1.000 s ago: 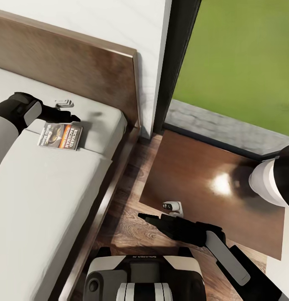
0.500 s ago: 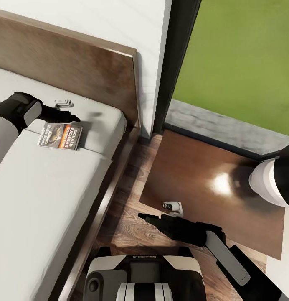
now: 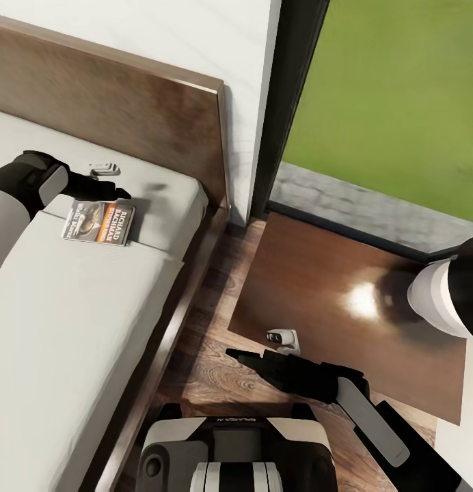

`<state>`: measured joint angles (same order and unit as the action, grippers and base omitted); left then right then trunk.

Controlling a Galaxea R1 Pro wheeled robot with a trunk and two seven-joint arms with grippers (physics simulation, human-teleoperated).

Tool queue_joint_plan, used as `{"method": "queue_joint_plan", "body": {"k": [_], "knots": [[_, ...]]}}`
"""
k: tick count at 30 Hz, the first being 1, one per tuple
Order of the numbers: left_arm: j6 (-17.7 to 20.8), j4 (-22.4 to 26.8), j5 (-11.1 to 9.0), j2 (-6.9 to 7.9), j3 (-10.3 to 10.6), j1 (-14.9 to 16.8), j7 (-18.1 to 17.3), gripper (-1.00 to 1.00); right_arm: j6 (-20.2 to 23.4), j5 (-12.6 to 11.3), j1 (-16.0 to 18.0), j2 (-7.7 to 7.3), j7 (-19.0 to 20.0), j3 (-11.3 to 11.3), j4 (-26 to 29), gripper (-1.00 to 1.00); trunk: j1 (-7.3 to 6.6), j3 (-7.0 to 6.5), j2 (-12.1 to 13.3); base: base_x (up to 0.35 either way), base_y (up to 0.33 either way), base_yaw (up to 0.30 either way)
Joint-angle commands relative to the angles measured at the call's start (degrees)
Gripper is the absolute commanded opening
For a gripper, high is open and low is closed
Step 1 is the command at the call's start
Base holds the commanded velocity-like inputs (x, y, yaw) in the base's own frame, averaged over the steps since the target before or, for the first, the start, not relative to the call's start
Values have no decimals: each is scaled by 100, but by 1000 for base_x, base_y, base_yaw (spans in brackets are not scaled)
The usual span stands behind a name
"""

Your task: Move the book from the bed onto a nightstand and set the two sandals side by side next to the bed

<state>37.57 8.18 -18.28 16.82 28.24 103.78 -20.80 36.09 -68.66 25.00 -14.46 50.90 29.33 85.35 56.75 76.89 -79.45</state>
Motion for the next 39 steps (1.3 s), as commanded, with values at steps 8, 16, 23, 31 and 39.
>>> {"method": "queue_joint_plan", "body": {"k": [8, 16, 23, 31, 39], "knots": [[-46, 9, -53, 6, 67, 2, -3, 100, 38, -52, 5, -4, -10, 9, -1, 100, 0, 2, -2, 0, 0, 0], [-94, 9, -51, 6, 74, 2, 12, 100, 38, -53, 5, -4, -10, 9, -1, 100, 0, 2, -2, 0, 0, 0], [-143, 12, -45, 7, 83, 2, 56, 100, 38, -56, 5, -4, -16, 11, -1, 100, 0, 2, -2, 0, 0, 0], [-491, 3, -12, 10, 124, 2, 102, 100, 38, -59, 5, -4, -18, 11, -1, 100, 0, 2, -2, 0, 0, 0], [-585, 1, 133, 7, 162, 2, 109, 100, 38, -60, 5, -4, -13, 11, -1, 100, 0, 2, -2, 0, 0, 0]]}}
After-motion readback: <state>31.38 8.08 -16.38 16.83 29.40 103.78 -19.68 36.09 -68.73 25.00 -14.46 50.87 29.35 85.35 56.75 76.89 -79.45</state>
